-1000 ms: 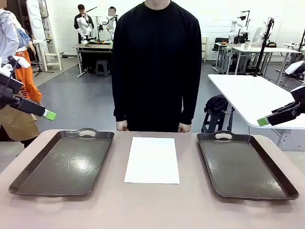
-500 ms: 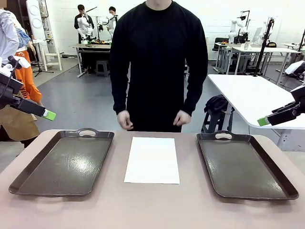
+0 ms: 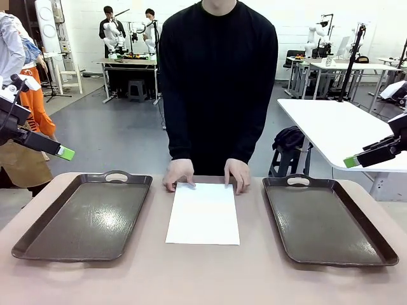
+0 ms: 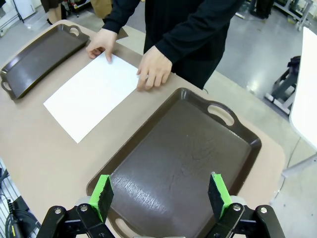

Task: Sort the A4 documents.
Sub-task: Receive the A4 Paper.

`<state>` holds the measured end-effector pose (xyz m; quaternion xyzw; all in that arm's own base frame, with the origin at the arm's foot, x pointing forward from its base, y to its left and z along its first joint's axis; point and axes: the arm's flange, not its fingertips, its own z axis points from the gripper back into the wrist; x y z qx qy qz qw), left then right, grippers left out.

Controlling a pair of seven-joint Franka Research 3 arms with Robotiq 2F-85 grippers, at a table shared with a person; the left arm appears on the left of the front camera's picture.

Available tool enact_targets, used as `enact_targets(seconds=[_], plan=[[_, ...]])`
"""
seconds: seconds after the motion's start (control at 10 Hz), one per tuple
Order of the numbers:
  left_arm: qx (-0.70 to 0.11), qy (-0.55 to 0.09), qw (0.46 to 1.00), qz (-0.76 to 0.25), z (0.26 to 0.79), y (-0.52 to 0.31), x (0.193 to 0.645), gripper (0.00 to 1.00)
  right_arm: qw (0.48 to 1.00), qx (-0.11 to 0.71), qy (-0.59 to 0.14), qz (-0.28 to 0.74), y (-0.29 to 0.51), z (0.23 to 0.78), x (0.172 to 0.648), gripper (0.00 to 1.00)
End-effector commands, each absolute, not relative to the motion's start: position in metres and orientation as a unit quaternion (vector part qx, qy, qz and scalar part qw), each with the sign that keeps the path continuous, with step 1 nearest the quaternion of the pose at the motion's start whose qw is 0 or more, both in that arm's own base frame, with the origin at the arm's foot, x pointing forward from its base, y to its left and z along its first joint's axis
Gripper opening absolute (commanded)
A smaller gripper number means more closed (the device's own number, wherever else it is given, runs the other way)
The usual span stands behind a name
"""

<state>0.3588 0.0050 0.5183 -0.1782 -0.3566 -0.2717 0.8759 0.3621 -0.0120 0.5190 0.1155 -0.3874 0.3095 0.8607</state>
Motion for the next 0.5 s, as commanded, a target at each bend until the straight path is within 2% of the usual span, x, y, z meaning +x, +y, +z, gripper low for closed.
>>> enact_targets(seconds=[0.0, 0.4], plan=[[-0.18, -0.36, 0.874, -0.272, 0.5184, 0.0069, 0.3592, 1.0, 0.861, 0.118, -0.387, 0.307, -0.0121, 0.5186, 0.3622, 1.0], [-0.18, -0.36, 0.874, -0.272, 0.5184, 0.0069, 0.3592, 1.0, 0.861, 0.118, -0.387, 0.307, -0.0121, 0.5186, 0.3622, 1.0]])
